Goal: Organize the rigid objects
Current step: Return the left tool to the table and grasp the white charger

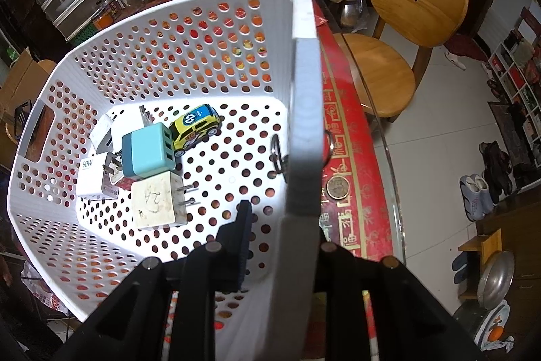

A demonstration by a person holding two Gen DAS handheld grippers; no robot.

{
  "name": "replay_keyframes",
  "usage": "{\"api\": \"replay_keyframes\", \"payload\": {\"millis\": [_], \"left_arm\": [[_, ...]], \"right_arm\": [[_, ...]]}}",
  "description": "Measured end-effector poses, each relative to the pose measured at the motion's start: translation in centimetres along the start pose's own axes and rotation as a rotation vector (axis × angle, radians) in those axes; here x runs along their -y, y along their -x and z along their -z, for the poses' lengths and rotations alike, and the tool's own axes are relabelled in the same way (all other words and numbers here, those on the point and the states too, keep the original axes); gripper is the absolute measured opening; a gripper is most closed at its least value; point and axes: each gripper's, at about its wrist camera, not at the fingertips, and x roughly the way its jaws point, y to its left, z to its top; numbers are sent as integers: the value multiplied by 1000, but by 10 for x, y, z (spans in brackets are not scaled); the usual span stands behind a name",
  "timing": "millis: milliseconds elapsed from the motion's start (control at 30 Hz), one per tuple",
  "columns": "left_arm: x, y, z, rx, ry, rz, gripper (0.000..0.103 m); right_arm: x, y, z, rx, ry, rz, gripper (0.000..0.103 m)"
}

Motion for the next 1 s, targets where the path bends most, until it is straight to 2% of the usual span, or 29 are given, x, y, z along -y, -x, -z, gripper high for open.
{"api": "replay_keyframes", "payload": {"millis": [167,400,500,533,633,833,1000], "left_arm": [[25,-38,2,-45,-33,17,102],[44,-71,2,-81,-41,71,102],[43,-76,5,-85,-7,92,92],[43,-78,5,-91,-5,87,81],[41,-78,6,-80,16,99,68],[37,-77,8,-66,42,140,65],[27,-68,8,-35,65,130,62]], "right_arm": [[1,0,0,-1,-1,-2,22],[1,0,0,-6,6,0,22],[1,0,0,-6,7,1,22],[1,-1,0,-7,10,2,22],[0,-1,0,-8,8,2,22],[0,-1,0,-7,8,1,22],[0,-1,0,-7,9,0,22]]}}
